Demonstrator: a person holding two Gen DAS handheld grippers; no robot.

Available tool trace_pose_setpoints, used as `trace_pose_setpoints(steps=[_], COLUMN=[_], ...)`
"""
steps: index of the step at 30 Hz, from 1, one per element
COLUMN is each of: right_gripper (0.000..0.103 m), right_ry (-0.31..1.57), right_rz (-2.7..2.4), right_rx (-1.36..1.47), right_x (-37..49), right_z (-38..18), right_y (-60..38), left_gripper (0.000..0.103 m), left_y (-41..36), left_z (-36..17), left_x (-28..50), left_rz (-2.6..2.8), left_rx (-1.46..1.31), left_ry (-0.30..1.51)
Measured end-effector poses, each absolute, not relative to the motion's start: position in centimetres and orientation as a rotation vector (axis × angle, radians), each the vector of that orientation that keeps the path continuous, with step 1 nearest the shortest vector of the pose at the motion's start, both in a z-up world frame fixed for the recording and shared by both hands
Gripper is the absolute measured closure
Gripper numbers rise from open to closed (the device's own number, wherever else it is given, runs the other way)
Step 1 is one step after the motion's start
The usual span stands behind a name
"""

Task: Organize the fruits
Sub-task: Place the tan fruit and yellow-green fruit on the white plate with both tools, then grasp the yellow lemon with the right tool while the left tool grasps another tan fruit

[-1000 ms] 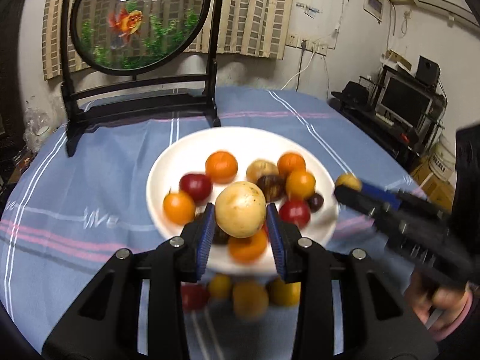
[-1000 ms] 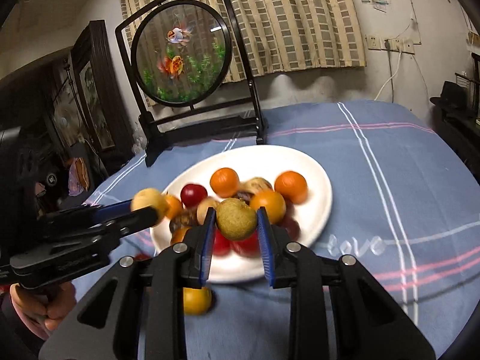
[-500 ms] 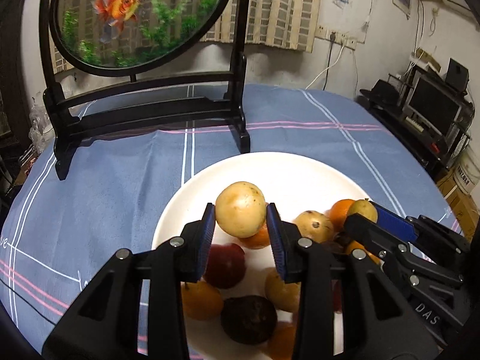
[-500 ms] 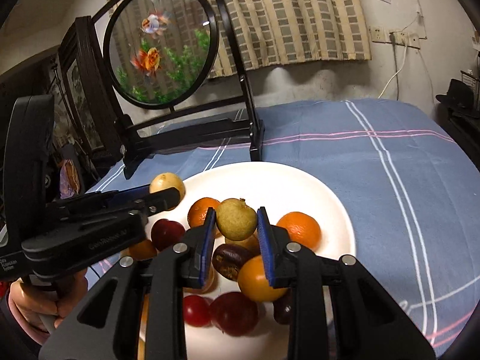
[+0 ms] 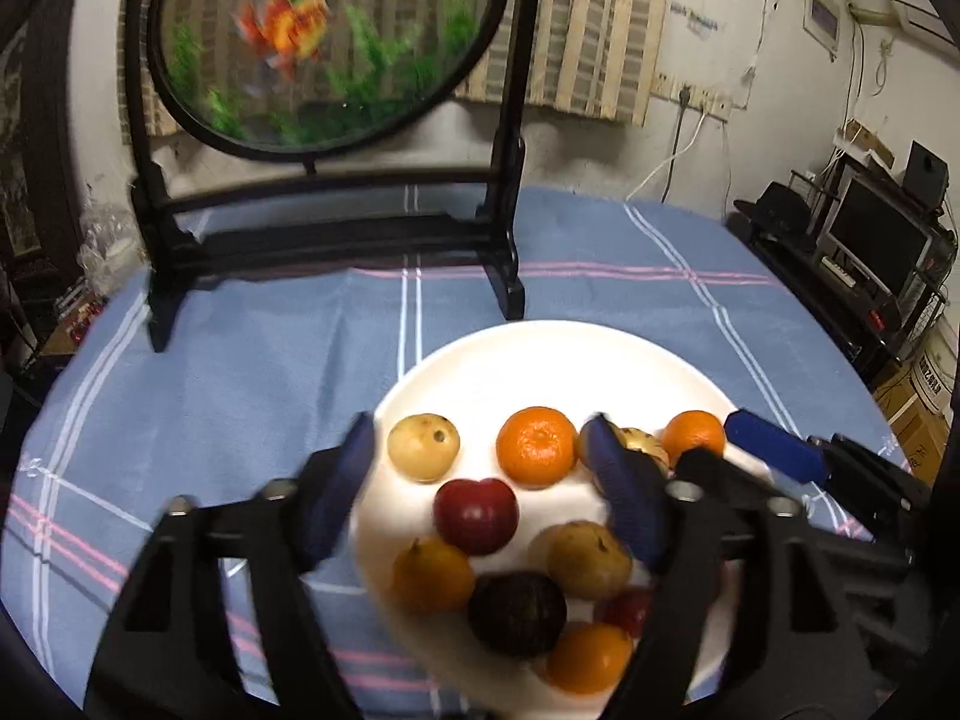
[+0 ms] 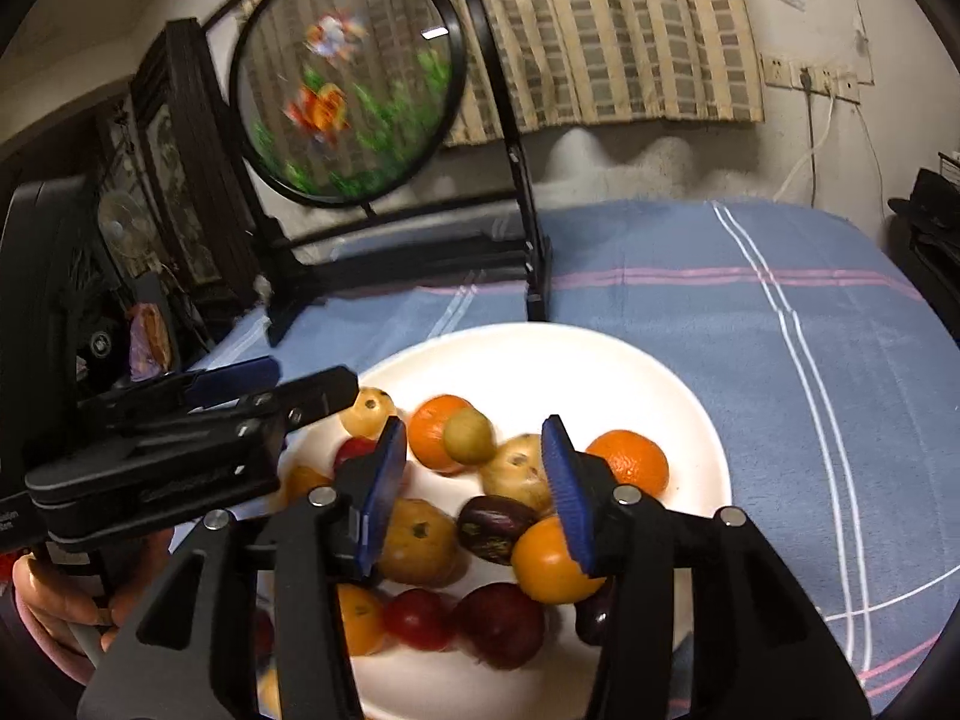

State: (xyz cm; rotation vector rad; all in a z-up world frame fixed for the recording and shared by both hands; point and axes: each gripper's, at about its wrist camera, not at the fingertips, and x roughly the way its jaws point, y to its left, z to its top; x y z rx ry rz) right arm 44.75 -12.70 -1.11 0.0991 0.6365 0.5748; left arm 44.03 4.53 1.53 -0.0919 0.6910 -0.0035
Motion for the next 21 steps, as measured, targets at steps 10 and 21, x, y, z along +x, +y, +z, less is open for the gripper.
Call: trace_pose_setpoints(steps=[10, 21], right_gripper=[0.042, 0.042], right_ry=[0.658, 0.759], right_rz=[0.600, 0.593], right_rx=[0.080, -0.091], right_x=[38.6, 33.1], right_z=[-1.1, -5.5], right_y=[-14.4, -13.0], left_gripper=[0.002, 0.003], left_y=[5.8, 10.8], left_z=[1.9, -2.7], left_x=[34.2, 31.4], left_rz=[0.027, 0.231], left_rx=[-0.132, -0.260], left_ry=[0.627, 0.691])
